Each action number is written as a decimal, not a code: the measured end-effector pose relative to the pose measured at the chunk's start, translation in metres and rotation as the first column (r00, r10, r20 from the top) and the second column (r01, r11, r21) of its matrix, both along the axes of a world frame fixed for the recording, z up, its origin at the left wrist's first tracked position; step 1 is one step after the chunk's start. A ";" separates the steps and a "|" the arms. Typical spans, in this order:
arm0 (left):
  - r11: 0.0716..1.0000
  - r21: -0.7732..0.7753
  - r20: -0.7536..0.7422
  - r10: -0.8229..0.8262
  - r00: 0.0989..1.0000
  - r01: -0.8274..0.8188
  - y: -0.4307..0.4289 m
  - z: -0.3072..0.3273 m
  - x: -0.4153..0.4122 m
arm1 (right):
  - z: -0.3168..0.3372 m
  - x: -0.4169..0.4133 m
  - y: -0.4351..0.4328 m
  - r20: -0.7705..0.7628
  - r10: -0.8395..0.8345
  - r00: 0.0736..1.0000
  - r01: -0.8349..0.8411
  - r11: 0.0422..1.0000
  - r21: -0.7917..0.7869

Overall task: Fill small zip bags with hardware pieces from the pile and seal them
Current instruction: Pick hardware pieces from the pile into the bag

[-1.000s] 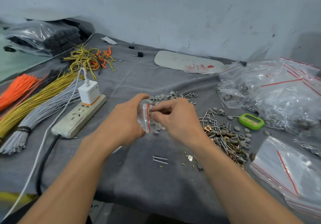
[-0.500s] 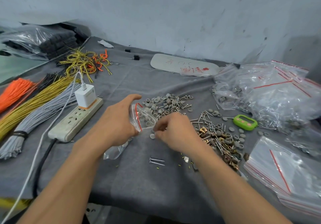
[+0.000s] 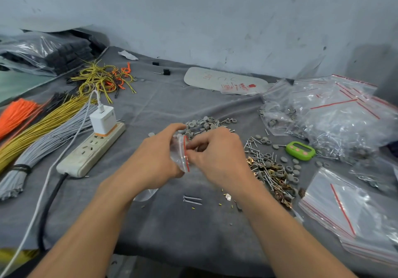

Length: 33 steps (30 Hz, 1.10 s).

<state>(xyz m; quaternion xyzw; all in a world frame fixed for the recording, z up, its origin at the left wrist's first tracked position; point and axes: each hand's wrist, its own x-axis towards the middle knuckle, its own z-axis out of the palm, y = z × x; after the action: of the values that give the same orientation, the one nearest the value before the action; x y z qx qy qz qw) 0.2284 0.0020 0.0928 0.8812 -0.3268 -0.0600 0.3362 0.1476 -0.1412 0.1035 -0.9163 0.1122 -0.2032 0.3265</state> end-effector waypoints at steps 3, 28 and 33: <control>0.998 -0.011 0.008 -0.057 0.998 0.057 -0.006 -0.001 -0.005 | -0.006 -0.001 0.004 -0.098 0.034 0.995 -0.043 0.995 -0.089; 0.990 0.106 0.233 -0.119 0.965 0.097 -0.056 0.000 -0.031 | -0.001 -0.122 -0.144 -0.461 -0.253 0.851 0.177 0.963 -0.204; 0.981 0.046 0.375 -0.191 0.907 0.187 -0.075 -0.007 -0.061 | -0.023 -0.112 -0.126 -0.455 -0.396 0.798 0.151 0.862 -0.484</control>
<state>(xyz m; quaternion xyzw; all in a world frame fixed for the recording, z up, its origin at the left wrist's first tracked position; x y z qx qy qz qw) 0.1671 -0.0727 0.0861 0.8421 -0.4687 0.0768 0.2555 0.0360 -0.2669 0.0808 -0.9570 0.2871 -0.0023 0.0409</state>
